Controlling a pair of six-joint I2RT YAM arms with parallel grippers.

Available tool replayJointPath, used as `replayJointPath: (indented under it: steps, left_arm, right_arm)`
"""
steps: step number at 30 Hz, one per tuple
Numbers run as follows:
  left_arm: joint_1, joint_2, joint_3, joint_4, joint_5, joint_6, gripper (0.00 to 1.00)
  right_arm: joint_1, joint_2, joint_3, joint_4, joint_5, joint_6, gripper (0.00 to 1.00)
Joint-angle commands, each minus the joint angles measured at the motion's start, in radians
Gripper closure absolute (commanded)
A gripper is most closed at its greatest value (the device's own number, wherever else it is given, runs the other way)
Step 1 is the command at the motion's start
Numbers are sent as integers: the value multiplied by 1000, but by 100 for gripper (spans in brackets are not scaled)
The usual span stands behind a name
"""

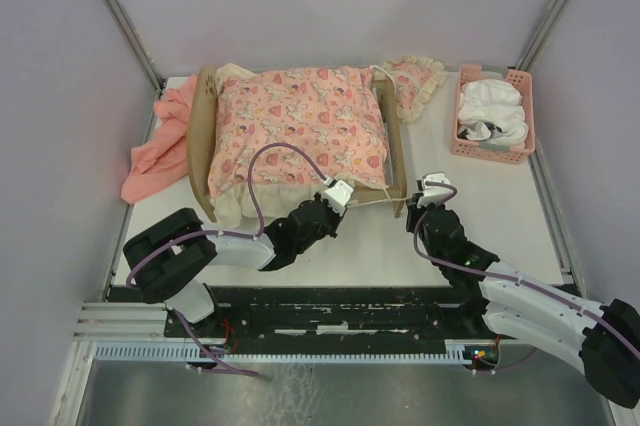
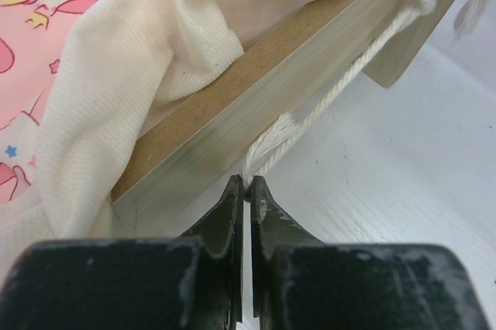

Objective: Set up the pet bed

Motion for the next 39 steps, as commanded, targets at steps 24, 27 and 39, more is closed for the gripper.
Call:
replayJointPath:
  steps: [24, 27, 39]
  left_arm:
    - [1, 37, -10, 5, -240, -160, 97]
    - [1, 39, -5, 5, -215, -179, 97]
    - [-54, -68, -29, -74, -9, -314, 37]
  right_arm:
    - [-77, -108, -21, -86, 216, 188, 98]
    - [-77, -90, -32, -101, 163, 212, 98]
    - [-77, -203, 132, -493, 25, 295, 44]
